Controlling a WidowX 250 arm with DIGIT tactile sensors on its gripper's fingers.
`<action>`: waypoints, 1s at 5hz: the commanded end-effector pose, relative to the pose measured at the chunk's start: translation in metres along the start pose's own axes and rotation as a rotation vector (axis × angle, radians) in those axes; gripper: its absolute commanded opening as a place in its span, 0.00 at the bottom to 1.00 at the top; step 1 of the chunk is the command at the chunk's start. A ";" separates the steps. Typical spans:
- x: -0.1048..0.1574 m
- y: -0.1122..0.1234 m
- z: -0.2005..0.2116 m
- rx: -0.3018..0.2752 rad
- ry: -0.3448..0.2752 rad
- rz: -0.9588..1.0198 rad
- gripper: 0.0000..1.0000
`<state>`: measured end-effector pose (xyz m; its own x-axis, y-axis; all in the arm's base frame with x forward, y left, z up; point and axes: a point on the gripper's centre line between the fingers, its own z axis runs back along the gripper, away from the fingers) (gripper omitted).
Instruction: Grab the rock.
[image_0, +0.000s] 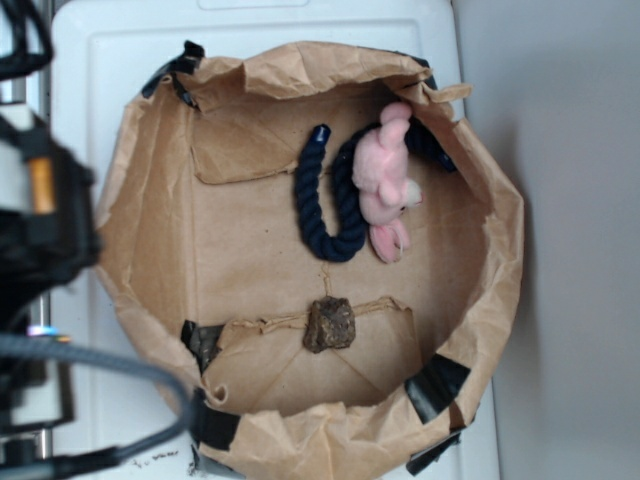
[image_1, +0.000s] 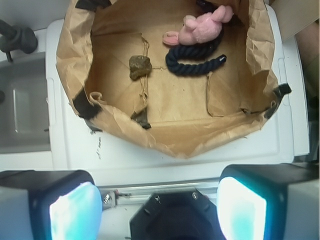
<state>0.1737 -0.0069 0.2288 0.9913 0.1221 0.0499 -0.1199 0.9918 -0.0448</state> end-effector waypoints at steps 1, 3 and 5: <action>0.024 -0.009 0.000 0.020 -0.031 -0.006 1.00; 0.083 -0.006 -0.011 -0.003 -0.024 -0.144 1.00; 0.099 -0.009 -0.015 -0.154 -0.110 -0.394 1.00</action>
<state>0.2698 -0.0041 0.2037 0.9537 -0.2613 0.1486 0.2849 0.9434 -0.1697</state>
